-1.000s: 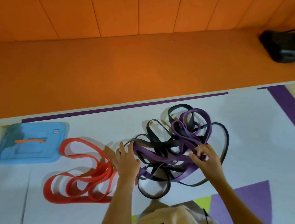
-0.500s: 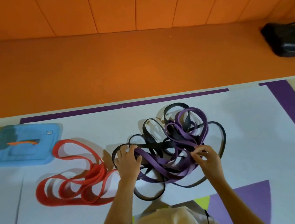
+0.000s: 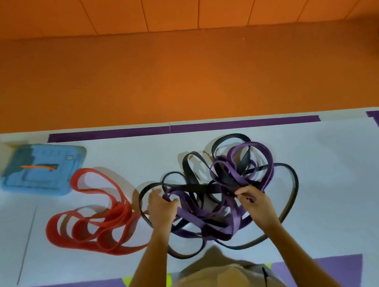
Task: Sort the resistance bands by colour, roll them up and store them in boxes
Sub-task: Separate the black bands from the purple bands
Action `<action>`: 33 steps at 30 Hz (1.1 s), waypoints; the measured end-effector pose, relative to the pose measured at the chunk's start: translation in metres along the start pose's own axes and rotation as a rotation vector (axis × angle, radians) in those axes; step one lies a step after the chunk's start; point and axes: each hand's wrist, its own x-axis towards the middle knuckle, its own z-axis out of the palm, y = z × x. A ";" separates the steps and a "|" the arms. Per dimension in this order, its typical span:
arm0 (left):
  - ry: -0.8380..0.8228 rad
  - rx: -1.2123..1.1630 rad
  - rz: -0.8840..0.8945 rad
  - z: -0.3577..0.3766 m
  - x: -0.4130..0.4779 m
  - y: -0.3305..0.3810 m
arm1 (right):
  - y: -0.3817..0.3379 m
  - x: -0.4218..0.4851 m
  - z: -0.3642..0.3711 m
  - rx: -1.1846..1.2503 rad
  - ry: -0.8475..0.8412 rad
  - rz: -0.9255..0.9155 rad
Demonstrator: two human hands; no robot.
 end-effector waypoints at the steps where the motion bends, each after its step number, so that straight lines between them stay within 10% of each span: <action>1: 0.022 -0.013 0.007 0.001 -0.001 0.001 | 0.002 0.003 -0.002 0.001 -0.007 0.000; 10: 0.236 -0.157 0.267 -0.025 -0.034 0.014 | -0.004 0.035 -0.005 0.084 0.062 0.078; 23: -0.661 -0.187 0.495 -0.081 -0.047 0.049 | -0.048 0.025 0.048 0.038 -0.637 -0.084; 28: -0.713 -0.028 0.407 -0.092 -0.029 0.009 | -0.034 0.008 0.044 -0.001 -0.436 -0.024; 33: -0.479 0.749 0.570 -0.090 -0.004 -0.030 | -0.018 -0.012 0.051 0.103 -0.013 0.284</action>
